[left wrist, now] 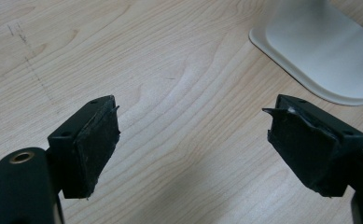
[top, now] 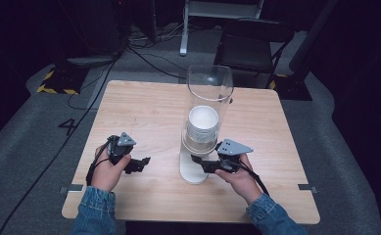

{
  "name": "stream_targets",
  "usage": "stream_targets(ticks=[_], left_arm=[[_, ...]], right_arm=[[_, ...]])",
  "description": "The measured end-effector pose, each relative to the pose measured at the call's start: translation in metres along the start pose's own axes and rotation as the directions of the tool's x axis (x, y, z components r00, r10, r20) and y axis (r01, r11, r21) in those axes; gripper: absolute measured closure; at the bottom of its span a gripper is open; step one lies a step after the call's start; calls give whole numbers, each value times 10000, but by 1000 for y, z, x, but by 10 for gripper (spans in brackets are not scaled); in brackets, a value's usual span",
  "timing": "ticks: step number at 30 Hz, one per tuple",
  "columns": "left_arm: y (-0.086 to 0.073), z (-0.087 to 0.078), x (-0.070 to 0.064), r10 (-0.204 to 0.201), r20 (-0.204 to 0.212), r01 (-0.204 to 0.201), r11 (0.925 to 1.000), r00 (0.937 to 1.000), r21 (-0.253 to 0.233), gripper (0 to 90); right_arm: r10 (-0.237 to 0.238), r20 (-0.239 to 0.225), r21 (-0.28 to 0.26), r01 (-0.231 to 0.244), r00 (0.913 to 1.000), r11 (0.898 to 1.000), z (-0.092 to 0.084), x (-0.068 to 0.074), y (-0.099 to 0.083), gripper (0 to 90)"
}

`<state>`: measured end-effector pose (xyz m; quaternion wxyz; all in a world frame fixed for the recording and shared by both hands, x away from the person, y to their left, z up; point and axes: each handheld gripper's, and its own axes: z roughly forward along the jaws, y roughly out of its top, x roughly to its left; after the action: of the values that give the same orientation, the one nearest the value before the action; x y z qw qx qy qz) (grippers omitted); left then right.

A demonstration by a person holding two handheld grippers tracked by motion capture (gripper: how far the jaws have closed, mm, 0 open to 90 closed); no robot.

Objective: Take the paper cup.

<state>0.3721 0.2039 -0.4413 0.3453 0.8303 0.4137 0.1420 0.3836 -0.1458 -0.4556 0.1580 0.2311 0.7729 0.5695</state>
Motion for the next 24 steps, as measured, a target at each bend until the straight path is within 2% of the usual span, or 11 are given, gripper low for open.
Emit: stream_targets(ticks=[5, 7, 9, 10, 24], left_arm=[[0, 1, 0, 24, -3, -24, 10000, 10000, 50, 163], [0, 1, 0, -32, 53, 32, 10000, 10000, 34, 163], [0, 1, 0, -26, 65, 26, 10000, 10000, 31, 163], [0, 0, 0, -65, 67, 65, 10000, 10000, 14, 163], [0, 0, 1, -60, 63, 60, 10000, 10000, 29, 163]], right_arm=[[204, -165, 50, -203, 9997, 9998, 1, 1, 0, 346], [366, -371, 414, -350, 9986, 9985, 3, 1, -3, 350], [21, -190, 1087, 0, 9998, 9941, 8, 1, -9, 350], [115, -252, 1187, -85, 9996, 9929, 10, 1, -15, 350], [-44, -228, 1606, 80, 9997, 9870, 13, 2, -25, 349]])
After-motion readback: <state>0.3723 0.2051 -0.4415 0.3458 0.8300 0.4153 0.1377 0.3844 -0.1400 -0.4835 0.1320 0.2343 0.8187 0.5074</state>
